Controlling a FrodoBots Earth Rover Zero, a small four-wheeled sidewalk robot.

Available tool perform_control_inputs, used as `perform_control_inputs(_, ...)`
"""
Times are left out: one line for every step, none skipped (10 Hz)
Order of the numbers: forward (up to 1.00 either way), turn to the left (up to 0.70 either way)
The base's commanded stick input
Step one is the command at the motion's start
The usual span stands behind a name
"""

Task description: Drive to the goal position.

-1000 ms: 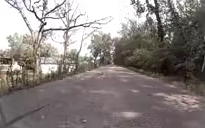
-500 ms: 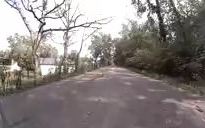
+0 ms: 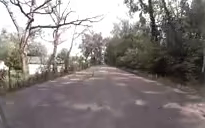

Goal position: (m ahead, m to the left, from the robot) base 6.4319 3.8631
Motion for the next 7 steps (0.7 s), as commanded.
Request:
perform_control_inputs(0.70, 0.00)
perform_control_inputs(0.70, 0.00)
perform_control_inputs(0.70, 0.00)
perform_control_inputs(0.70, 0.00)
perform_control_inputs(0.70, 0.00)
perform_control_inputs(0.70, 0.00)
perform_control_inputs(0.70, 0.00)
